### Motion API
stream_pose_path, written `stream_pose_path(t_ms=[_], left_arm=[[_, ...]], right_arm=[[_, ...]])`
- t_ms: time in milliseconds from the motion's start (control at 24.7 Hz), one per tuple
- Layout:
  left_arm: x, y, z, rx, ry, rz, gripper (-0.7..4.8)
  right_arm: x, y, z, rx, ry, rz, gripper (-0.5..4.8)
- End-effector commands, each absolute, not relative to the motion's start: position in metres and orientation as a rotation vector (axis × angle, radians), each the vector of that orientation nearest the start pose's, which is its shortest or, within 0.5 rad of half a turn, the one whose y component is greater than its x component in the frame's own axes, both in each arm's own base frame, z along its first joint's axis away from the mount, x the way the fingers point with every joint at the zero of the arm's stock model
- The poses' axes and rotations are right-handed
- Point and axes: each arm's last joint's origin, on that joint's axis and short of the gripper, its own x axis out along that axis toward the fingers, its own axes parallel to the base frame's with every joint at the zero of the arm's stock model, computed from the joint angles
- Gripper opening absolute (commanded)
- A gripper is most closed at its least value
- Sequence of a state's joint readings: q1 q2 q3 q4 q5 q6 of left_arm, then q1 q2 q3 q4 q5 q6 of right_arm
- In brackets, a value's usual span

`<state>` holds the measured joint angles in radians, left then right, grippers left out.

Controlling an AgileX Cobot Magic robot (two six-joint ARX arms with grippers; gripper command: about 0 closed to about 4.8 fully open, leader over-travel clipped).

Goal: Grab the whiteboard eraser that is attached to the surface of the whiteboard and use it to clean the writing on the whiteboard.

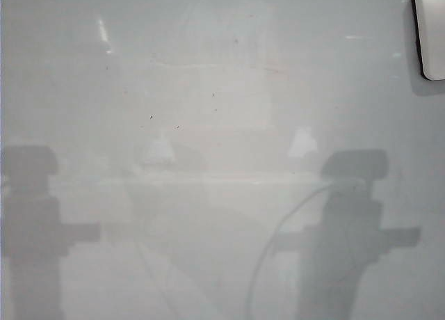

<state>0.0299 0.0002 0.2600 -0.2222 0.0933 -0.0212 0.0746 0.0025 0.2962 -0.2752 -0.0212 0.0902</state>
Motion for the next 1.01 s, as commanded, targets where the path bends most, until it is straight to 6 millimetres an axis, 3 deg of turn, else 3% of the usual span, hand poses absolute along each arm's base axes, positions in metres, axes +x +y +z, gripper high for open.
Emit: stream_pose_path(t_ms=[40,404,687,1011], left_arm=[[0.079,-0.004,0.217,-0.005,-0.012,-0.202,-0.05],[0.090,-0.002,0.177,-0.017,0.103,-0.129,-0.05],[0.096,0.002,0.156,-0.014,0.137,0.025,-0.05],[0.096,0.002,0.148,-0.014,0.184,0.027,-0.05]], right_arm=[[0.072,0.008,0.229,0.116,-0.004,0.177,-0.05],[0.086,0.010,0.185,0.118,0.134,0.182,0.00],[0.087,0.010,0.179,0.119,0.152,0.179,0.00],[0.092,0.010,0.156,0.119,0.221,0.175,0.00]])
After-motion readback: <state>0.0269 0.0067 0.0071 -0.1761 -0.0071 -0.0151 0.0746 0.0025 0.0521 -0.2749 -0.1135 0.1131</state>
